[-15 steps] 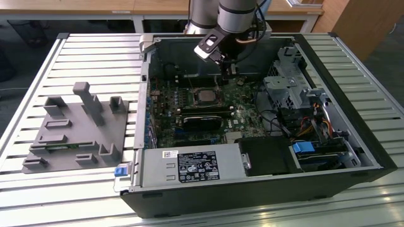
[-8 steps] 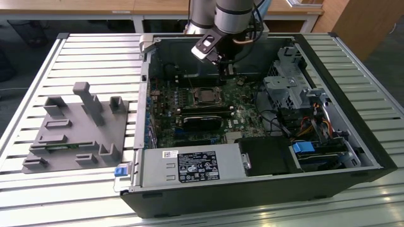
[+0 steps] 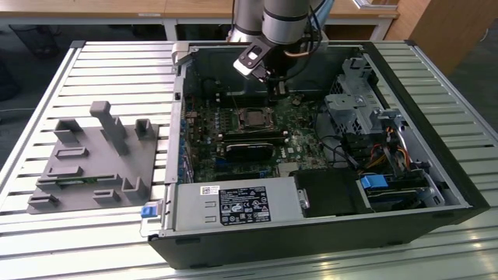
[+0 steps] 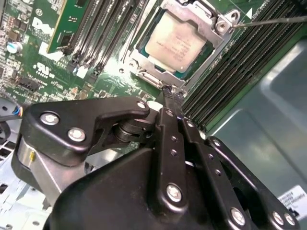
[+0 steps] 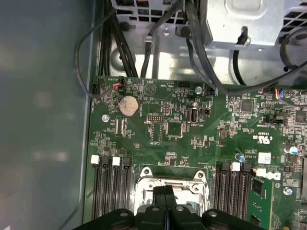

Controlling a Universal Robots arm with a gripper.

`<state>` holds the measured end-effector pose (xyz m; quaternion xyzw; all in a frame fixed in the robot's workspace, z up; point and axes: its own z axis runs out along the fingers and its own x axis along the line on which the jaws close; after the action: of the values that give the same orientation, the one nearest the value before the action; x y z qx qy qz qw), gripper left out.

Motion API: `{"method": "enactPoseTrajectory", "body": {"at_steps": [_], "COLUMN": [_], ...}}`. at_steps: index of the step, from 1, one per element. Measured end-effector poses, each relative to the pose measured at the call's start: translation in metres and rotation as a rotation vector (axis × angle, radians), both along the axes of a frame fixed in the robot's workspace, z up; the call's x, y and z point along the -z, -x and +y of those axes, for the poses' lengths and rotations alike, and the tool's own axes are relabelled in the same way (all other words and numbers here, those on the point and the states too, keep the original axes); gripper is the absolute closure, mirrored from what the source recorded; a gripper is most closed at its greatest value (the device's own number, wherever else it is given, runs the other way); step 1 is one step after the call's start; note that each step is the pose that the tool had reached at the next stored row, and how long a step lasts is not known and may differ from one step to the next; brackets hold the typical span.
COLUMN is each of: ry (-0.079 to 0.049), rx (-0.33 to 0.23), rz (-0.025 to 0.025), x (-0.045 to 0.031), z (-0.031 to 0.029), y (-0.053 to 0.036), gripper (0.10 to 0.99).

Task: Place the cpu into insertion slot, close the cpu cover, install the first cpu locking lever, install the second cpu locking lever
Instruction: 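Close the cpu cover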

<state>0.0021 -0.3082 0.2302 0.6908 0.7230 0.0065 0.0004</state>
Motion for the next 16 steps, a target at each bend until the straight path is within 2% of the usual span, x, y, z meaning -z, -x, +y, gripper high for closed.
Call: {"method": "enactPoseTrajectory", "body": {"at_steps": [4,10,16], "ry": [0.000,0.000,0.000], "rx": [0.000,0.000,0.000], "rz": [0.0047,0.0051,0.0056], "x": [0.0038,0.0052,0.0082], "z": [-0.0002,-0.0002,-0.0018], "y": [0.0002,0.0095,0.0129], "gripper": [0.980,0.980,0.980]}}
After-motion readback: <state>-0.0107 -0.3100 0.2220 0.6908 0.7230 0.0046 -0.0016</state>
